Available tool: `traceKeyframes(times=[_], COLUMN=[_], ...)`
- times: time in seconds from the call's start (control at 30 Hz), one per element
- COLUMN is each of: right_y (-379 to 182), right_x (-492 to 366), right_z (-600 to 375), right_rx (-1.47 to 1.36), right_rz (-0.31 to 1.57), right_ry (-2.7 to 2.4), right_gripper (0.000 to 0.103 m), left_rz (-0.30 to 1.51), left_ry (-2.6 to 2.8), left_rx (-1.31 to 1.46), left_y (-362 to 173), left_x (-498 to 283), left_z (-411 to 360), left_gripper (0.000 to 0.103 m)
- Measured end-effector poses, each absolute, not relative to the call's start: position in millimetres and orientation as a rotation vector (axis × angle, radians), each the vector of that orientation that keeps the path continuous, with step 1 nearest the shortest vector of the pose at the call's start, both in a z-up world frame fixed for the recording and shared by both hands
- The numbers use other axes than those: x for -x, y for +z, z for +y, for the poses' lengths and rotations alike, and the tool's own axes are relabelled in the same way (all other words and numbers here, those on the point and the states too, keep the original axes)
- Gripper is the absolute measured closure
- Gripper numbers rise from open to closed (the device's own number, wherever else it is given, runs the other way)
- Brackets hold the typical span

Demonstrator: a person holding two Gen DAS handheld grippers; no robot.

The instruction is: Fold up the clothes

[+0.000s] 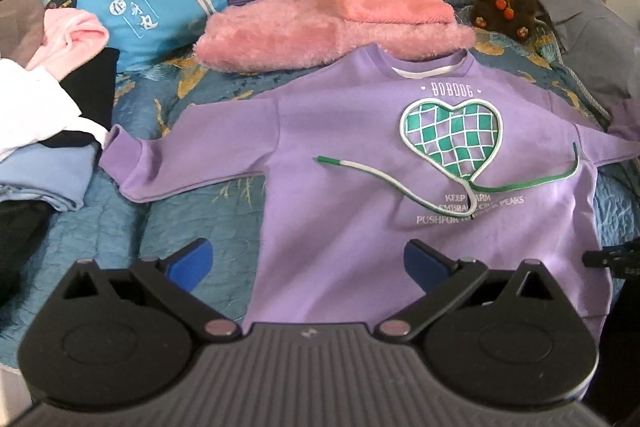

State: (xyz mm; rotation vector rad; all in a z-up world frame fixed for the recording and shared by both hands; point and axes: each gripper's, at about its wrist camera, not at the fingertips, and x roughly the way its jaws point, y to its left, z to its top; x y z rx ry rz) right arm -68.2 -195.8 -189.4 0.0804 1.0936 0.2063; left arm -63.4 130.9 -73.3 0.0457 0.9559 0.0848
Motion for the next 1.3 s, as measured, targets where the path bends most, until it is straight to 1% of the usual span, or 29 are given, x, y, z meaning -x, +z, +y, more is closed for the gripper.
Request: traceKeyframes(times=[0.27,0.37,0.47,0.5,0.53,0.6,0.67,0.73,0.77,0.8,0.83,0.93,1.03,1.13,1.2,1.3], right_y=[-161,-179,-184,-176,-167,-150,-134,-118,-114,-111,-110,-113,-121,-132,-140,-151], right_x=[108,105,100,97,95,89,84,77,64,48,33,-13,-58,-102,-126,-158], right_z=[-232,-234,-227,-229,-232,-236,-240,-243,-241,-236,-231,-212,-195,-186,-184,-187], right_rx=[-0.024,-0.025,0.012,0.023,0.034,0.055,0.077,0.104,0.142,0.184,0.226,0.352,0.458,0.509,0.519,0.509], right_rz=[1.133,1.185,1.174,1.142,1.111,1.048,0.985,0.923,0.892,0.855,0.821,0.73,0.653,0.653,0.661,0.681], right_ry=[0.185,0.182,0.142,0.138,0.133,0.125,0.116,0.114,0.138,0.173,0.209,0.328,0.43,0.489,0.511,0.525], right_gripper=[0.095,0.094,0.09,0.082,0.072,0.059,0.058,0.056,0.055,0.053,0.048,0.043,0.04,0.04,0.04,0.04], left_rz=[0.94,0.945,0.951,0.952,0.953,0.952,0.935,0.88,0.838,0.796,0.758,0.668,0.692,0.709,0.752,0.846], left_ry=[0.098,0.095,0.099,0.103,0.107,0.112,0.098,0.048,0.002,-0.055,-0.132,-0.373,-0.461,-0.556,-0.612,-0.722], left_rx=[-0.047,-0.052,-0.067,-0.072,-0.075,-0.093,-0.151,-0.234,-0.258,-0.273,-0.271,-0.269,-0.386,-0.466,-0.461,-0.384], left_y=[-64,-65,-67,-68,-69,-71,-72,-68,-65,-62,-60,-63,-85,-110,-123,-143], left_x=[64,65,66,66,65,61,50,32,21,10,-2,-40,-88,-129,-155,-195], left_z=[135,134,134,135,136,138,139,139,140,143,146,160,162,163,164,164], left_gripper=[0.0,0.0,0.0,0.0,0.0,0.0,0.0,0.0,0.0,0.0,0.0,0.0,0.0,0.0,0.0,0.0])
